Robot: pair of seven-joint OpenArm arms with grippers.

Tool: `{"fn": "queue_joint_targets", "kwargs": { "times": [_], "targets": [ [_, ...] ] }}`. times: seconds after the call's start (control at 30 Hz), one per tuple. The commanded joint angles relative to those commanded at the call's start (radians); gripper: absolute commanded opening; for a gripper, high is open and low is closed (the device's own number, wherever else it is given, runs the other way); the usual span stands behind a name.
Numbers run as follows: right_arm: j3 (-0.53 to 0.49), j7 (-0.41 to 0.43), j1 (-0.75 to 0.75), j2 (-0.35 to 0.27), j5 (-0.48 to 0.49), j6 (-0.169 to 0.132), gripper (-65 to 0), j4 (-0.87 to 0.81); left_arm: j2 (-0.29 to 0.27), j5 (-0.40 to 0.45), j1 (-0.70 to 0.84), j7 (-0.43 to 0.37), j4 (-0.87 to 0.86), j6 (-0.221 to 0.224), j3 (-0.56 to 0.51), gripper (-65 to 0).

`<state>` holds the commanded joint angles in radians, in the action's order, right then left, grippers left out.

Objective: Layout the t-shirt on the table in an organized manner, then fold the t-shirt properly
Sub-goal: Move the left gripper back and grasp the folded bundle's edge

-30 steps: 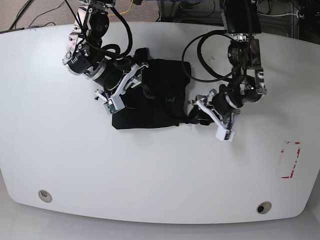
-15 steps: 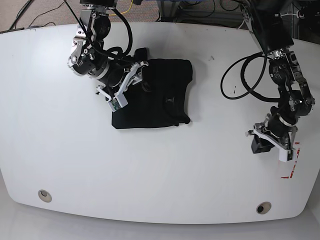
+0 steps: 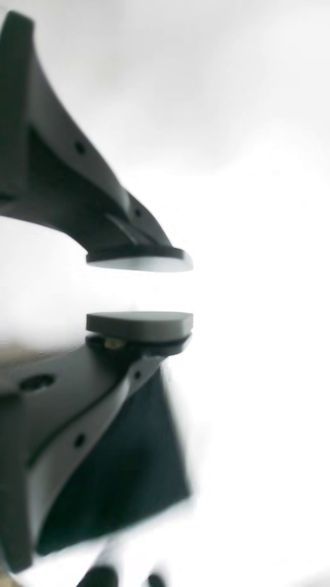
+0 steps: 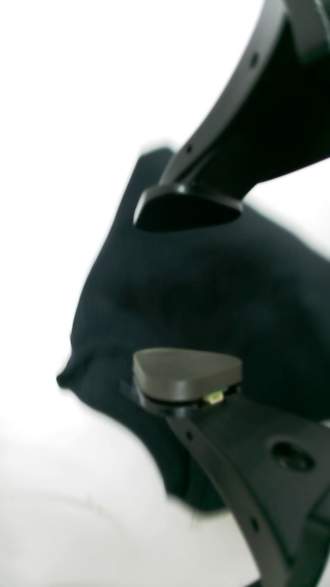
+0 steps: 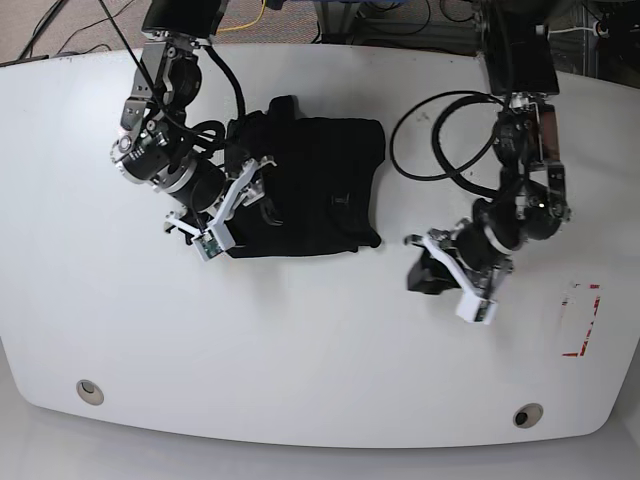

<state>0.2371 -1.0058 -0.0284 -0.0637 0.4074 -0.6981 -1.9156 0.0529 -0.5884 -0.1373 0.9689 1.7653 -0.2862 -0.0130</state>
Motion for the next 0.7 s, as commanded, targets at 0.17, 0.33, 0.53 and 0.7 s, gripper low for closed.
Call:
{"fn": "queue_joint_targets", "kwargs": {
  "times": [0.17, 0.33, 0.53, 0.7],
  "targets": [
    [-0.002, 0.008, 0.035, -0.054, 0.002, 0.000, -39.0, 0.071, -0.068, 0.052, 0.069, -0.003, 0.014, 0.000, -0.098, -52.8],
    [-0.003, 0.051, 0.075, -0.080, 0.002, 0.000, -48.4, 0.166, -0.089, 0.092, 0.130, -0.009, 0.015, 0.000, -0.189, -52.8],
    [-0.003, 0.109, 0.109, -0.092, 0.002, 0.000, -49.5, 0.279, -0.086, 0.101, 0.181, -0.044, 0.012, 0.000, -0.218, -52.9],
    [-0.006, 0.187, 0.121, -0.092, -0.008, 0.000, -49.6, 0.397, -0.051, 0.101, 0.187, -0.048, -0.025, 0.000, -0.245, -52.9]
  ]
}}
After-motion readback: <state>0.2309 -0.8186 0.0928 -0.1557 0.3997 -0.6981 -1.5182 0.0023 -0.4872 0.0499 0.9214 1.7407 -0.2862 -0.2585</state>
